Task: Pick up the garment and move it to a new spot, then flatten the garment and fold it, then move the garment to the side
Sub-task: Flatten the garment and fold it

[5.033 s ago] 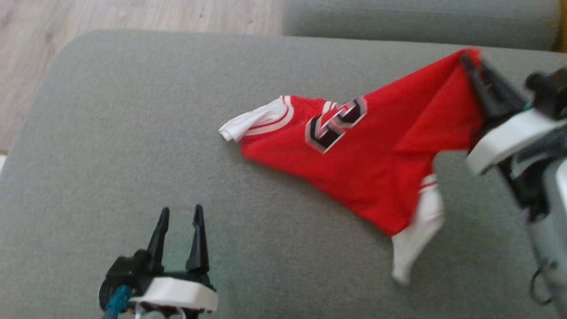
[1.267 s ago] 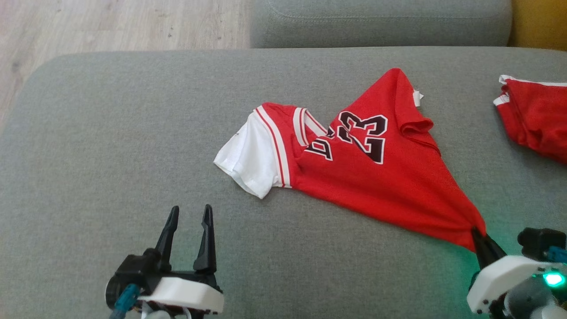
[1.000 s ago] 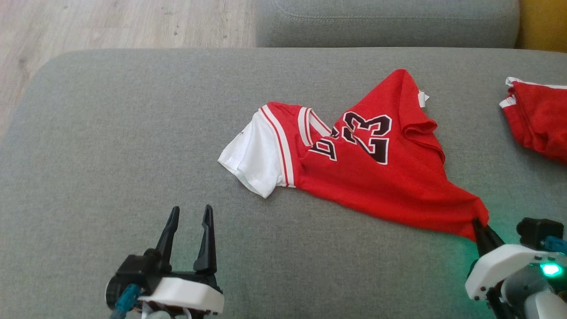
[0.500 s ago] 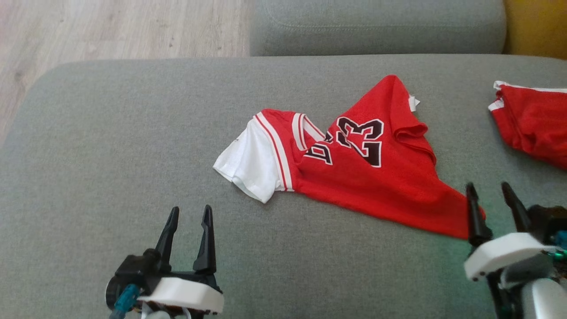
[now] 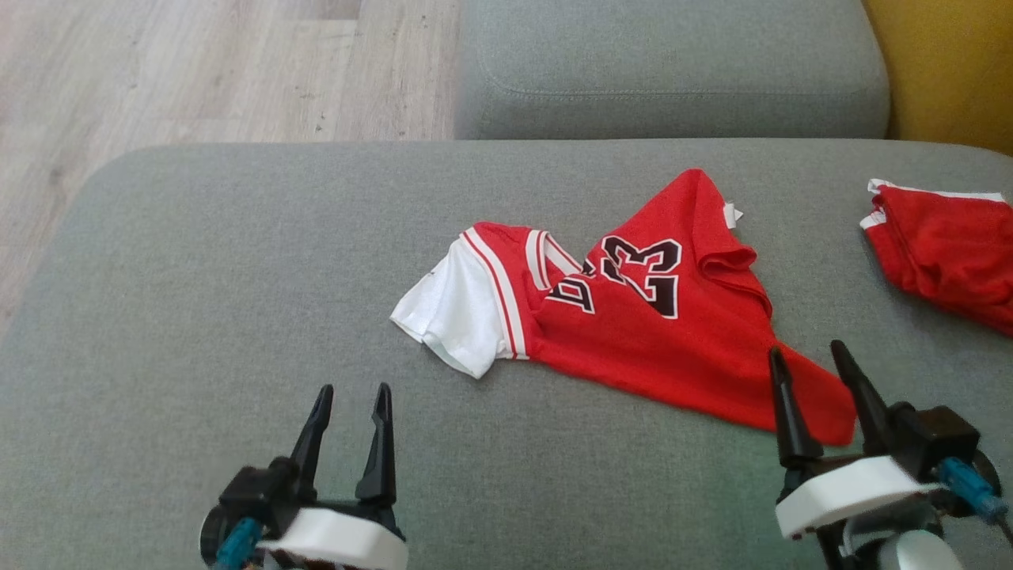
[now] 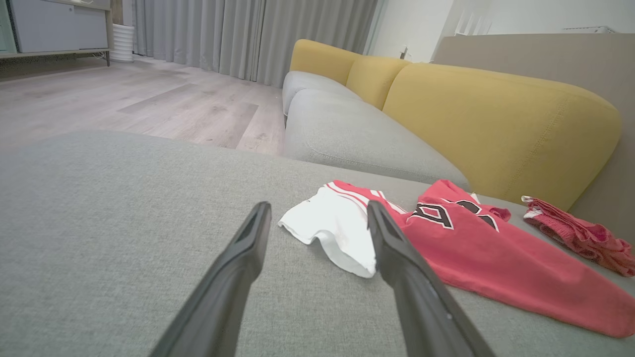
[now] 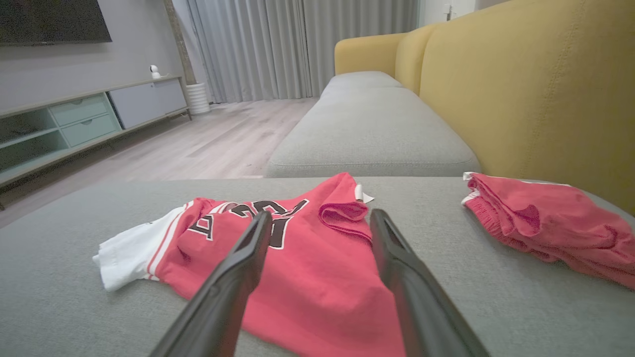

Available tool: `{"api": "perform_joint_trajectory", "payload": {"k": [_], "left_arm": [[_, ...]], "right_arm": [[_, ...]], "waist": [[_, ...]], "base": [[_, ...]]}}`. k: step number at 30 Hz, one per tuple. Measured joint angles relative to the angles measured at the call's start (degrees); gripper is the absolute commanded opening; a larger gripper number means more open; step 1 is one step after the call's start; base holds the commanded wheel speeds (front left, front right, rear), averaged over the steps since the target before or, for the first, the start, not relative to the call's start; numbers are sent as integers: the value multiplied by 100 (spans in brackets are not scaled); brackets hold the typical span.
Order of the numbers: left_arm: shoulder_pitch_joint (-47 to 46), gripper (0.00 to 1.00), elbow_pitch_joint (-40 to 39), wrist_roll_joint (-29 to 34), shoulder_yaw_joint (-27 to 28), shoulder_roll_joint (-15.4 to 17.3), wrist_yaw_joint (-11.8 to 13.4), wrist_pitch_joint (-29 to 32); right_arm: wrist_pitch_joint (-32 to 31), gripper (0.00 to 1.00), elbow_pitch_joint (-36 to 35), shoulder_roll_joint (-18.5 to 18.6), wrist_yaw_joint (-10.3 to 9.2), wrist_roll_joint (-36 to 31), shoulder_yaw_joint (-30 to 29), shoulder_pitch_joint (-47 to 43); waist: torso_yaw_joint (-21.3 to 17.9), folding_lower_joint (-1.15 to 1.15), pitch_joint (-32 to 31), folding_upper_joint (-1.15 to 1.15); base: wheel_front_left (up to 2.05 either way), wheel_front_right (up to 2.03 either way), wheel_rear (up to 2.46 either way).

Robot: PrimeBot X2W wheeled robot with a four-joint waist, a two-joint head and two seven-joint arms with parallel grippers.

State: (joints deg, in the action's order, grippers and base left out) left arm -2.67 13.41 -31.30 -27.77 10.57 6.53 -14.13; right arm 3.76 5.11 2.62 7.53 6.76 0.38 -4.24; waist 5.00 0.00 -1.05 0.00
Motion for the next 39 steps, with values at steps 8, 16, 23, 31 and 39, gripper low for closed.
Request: {"api": "perform_joint_trajectory", "payload": {"k": [8,16,23,31,39], "left_arm": [[160,100,26,0,0,18,2,0],[163,100,-21,0,2,70,18,-5],[167,100,-41,0,5,89,59,-5],[157,100,-45,-49,14,131,143,49],[-910,100,331,2,11,153,200,669]], "right_arm": [[137,100,136,-2,0,90,124,1],[134,100,211,-2,0,90,140,1],[129,100,212,-2,0,89,160,1],[126,100,204,-2,0,87,199,5],[-14,100,-69,-2,0,-24,319,209]], "waist": [[38,0,-67,0],[47,1,-39,0],[39,1,5,0],[11,0,140,0],[-147,1,653,0]], "base": [[0,0,0],[0,0,0],[0,0,0],[0,0,0],[0,0,0]]}}
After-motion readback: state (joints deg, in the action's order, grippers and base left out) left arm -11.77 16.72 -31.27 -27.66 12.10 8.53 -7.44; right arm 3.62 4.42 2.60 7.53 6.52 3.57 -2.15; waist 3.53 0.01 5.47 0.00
